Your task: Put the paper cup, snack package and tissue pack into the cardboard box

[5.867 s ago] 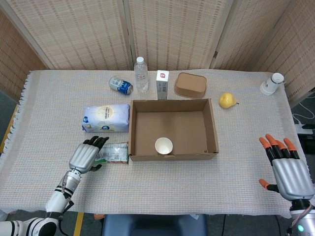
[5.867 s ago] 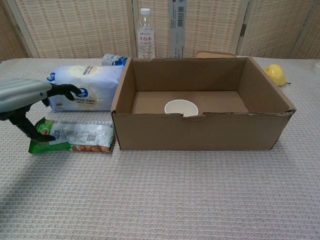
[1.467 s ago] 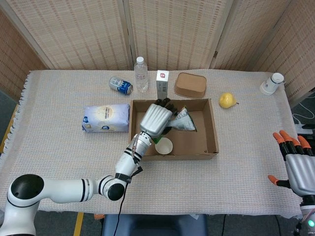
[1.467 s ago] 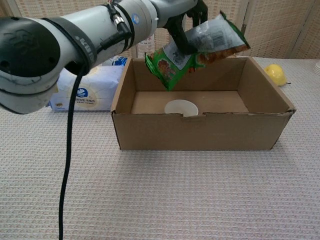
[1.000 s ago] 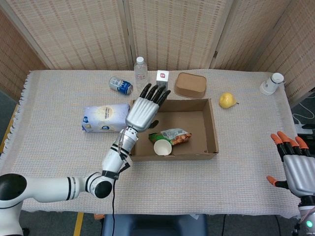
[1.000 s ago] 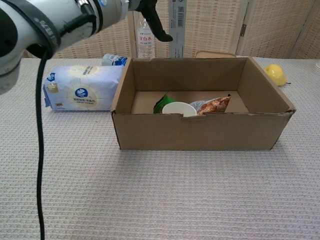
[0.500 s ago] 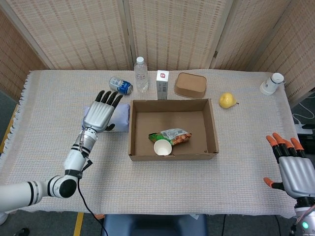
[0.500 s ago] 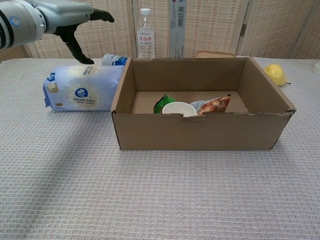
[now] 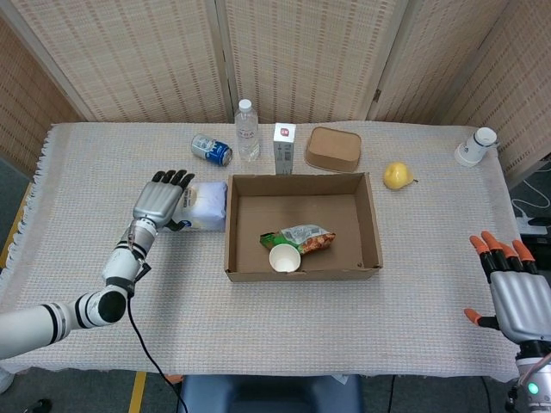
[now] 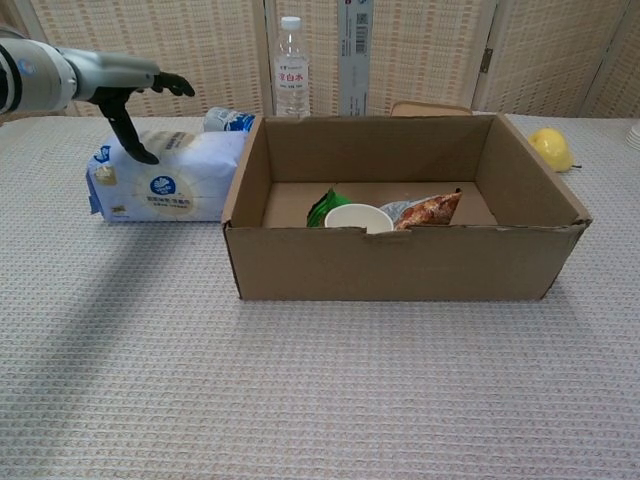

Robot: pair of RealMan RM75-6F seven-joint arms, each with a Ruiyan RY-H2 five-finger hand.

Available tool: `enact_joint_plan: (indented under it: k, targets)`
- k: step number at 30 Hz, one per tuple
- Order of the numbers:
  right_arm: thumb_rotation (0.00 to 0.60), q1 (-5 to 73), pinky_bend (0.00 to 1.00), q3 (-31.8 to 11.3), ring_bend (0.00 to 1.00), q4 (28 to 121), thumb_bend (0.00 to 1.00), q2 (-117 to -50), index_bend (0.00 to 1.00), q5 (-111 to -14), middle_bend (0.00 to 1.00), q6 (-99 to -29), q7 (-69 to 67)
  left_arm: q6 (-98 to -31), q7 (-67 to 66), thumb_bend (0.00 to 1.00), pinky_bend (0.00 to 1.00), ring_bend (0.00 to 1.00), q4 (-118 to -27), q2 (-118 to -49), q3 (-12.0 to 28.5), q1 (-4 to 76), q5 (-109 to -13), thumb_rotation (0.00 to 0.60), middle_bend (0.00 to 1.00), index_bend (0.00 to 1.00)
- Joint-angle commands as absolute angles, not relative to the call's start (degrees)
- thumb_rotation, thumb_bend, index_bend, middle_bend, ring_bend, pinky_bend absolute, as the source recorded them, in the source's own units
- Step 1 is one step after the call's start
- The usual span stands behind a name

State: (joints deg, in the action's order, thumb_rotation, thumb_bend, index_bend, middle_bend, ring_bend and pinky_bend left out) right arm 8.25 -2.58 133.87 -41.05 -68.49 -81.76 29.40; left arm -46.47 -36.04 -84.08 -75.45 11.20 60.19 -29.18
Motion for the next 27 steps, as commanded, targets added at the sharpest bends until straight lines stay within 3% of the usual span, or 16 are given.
enact_joint_plan:
  k: [1,22,25,27]
  targets:
    - [0.6,8.5,0.0,-2.8,0.0,133.6,0.05,-41.1,0.0,-67.9,0.0,-81.6,29.4,-45.3,-35.8,0.2,0.09,0.0,-82.2,-76.9,10.5,61.2,-27.3,0.6,0.0,0.0]
    - [0.6,9.4,0.0,-2.8,0.0,132.7,0.05,-41.9,0.0,-66.5,0.0,-81.1,29.9,-37.3,-36.4,0.2,0.1,0.0,-66.3,-85.3,6.6,66.1,-17.6,0.6,0.0,0.0]
    - [0.6,9.5,0.0,-2.7,0.0,132.5,0.05,-42.2,0.0,-66.3,0.0,-80.9,30.1,-36.9,-36.5,0.21,0.13,0.0,-64.8,-85.8,5.7,66.1,-16.8,0.6,0.0,0.0]
    - [0.6,9.6,0.0,-2.6,0.0,132.4,0.05,-42.3,0.0,-66.3,0.0,-80.8,30.2,-37.5,-36.2,0.23,0.21,0.04,-64.2,-86.1,5.5,66.0,-17.1,0.6,0.03,0.0]
